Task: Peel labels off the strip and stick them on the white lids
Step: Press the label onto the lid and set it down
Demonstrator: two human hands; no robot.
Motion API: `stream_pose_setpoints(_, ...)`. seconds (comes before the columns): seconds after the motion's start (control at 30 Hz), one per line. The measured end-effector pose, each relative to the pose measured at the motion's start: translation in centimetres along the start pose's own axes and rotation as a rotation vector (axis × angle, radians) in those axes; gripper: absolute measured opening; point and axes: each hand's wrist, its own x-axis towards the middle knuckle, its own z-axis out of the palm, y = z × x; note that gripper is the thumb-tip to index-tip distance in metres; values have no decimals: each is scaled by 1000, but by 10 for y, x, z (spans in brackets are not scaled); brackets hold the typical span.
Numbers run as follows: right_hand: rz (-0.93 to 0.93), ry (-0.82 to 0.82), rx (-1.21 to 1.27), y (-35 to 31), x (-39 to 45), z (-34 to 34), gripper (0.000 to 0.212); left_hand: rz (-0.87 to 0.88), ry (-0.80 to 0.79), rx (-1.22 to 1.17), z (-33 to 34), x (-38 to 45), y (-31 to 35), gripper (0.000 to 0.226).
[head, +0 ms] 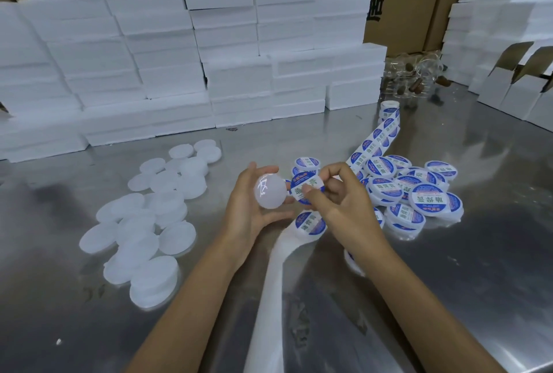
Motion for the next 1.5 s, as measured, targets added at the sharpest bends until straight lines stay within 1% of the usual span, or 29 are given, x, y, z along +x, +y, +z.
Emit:
stream_pose_setpoints(0.1,59,-50,44,-2,1,6,25,-71,-55,-98,5,-4,3,60)
stream_pose_setpoints(0.23,47,-36,-15,-3,0,10,26,-109,-158,-125,14,-7,0,63)
stream_pose_setpoints(0.5,50,-9,-69,1,1,9,27,-24,-174,-41,22,-8,-2,58)
stream_pose_setpoints(0.7,-28,30,-139,9,3,9,28,35,-215,29,26,-8,-9,48)
stream_pose_setpoints(0.77,-61,59,-208,11,3,8,30,33,-211,-14,24,-8,-9,46)
stream_pose_setpoints(0.87,-82,149,-432,15,6,3,49,8,-216,-166,20,-9,-4,48)
stream_pose_setpoints(0.9,-104,164,-501,15,6,2,52,-3,-217,-205,20,-10,-3,50)
stream_pose_setpoints(1.0,-191,149,-642,17,2,4,54,-49,-228,-280,21,-10,-3,58)
stream_pose_setpoints(1.07,-241,124,-722,20,2,5,51,-82,-241,-319,22,-12,-3,60)
stream_pose_setpoints(1.17,-298,109,-721,21,2,5,45,-117,-245,-357,22,-13,-2,57)
stream_pose_setpoints(1.27,-365,149,-692,22,3,3,34,-113,-230,-342,26,-15,-2,44)
stream_pose_setpoints(1.37,-341,140,-706,23,5,2,37,-81,-217,-305,29,-14,-2,45)
stream_pose_setpoints(1.43,-310,121,-736,21,3,3,40,-74,-217,-279,30,-14,-1,40)
stream_pose_setpoints(1.5,-281,146,-825,17,-1,5,52,-71,-206,-241,33,-17,-2,35)
